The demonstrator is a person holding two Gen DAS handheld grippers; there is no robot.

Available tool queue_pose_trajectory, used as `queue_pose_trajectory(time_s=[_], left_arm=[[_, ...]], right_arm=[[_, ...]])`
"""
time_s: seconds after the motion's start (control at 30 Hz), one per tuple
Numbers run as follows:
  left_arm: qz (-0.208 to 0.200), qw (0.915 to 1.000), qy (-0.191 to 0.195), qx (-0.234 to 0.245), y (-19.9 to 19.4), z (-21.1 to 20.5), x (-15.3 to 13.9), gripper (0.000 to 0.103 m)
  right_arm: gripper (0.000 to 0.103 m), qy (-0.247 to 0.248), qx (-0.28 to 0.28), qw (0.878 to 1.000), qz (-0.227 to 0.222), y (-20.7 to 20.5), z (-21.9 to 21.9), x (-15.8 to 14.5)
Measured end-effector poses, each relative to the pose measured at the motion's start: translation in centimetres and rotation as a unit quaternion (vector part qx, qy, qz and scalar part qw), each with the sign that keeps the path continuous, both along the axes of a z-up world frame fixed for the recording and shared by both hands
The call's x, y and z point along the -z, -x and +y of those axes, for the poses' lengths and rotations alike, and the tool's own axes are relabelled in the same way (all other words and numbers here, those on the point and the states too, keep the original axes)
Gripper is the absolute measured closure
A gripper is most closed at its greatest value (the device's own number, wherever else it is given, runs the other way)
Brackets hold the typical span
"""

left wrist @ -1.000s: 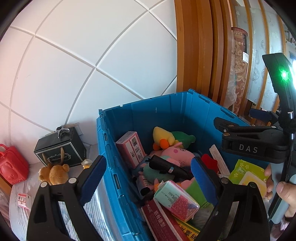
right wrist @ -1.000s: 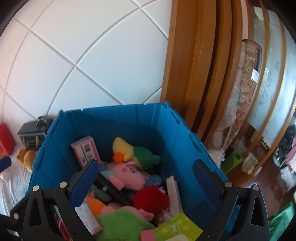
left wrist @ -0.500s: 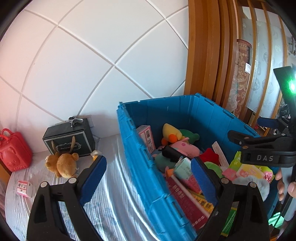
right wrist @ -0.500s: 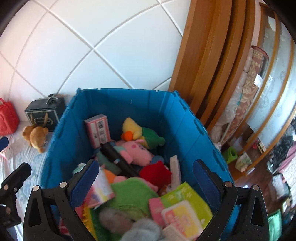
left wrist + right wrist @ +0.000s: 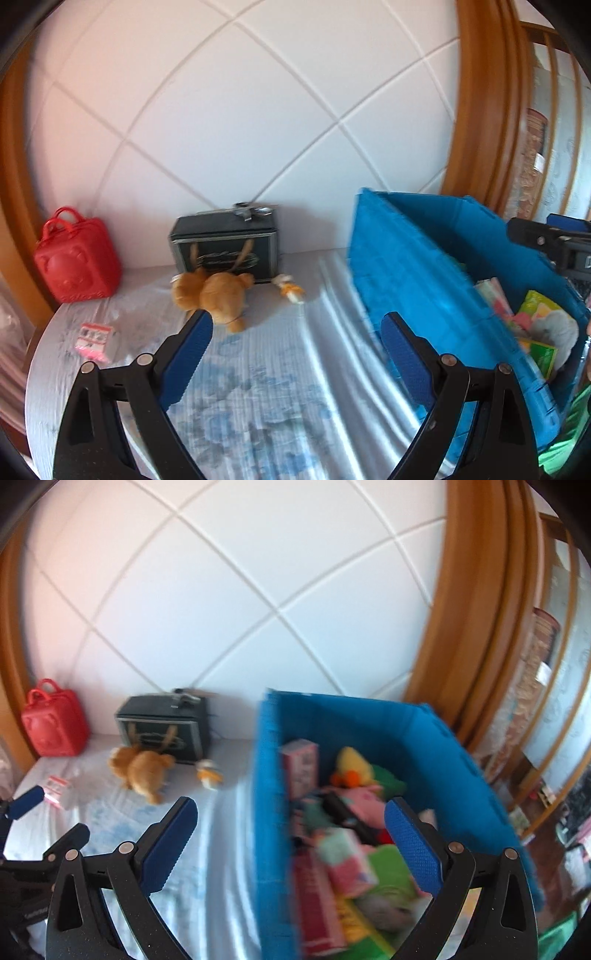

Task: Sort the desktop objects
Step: 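Move both grippers back toward the remaining items on the bed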

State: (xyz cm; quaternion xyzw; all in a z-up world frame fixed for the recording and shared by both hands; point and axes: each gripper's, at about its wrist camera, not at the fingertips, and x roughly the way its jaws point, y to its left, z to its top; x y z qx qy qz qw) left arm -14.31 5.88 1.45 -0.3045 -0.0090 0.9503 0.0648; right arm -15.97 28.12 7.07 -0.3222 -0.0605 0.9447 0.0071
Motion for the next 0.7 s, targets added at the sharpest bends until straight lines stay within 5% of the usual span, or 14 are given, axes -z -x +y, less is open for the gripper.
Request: queue_pose_trajectory(time_s=[0.33,0.7], left_arm=[[-0.062,0.9897,0.005,-0.129,1.7,-16.5,6.2,0.009],[-0.160,0.9449,-0.014,-0.285,7.1,-32.9,17.2,0.009]], right_arm=[[0.000,0.027,-0.063,0.998,-0.008,3.3,-9.8,2.8],[0.000,0.040,-0.067,0.992,-0.099,15.5,-14.2,12.9]])
